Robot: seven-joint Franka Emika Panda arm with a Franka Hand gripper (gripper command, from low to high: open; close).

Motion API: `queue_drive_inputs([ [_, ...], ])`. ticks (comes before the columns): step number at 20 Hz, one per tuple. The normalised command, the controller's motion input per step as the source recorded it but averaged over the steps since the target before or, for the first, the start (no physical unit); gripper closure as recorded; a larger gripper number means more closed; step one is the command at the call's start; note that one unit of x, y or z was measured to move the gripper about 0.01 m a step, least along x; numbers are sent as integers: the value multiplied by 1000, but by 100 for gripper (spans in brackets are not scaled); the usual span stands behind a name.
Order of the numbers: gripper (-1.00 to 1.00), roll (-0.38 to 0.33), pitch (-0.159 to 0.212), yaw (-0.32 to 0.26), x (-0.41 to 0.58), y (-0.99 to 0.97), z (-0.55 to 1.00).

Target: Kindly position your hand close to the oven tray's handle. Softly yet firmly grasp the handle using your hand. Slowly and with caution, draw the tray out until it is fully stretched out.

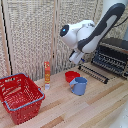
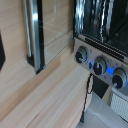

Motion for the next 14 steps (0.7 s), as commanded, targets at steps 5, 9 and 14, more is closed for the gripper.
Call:
queue_drive_inputs([
  [5, -100, -49, -12, -7, 91, -849, -146],
  [9, -100, -78, -14, -119, 231, -734, -16],
  [14, -100, -123, 0, -234, 315, -407, 0],
])
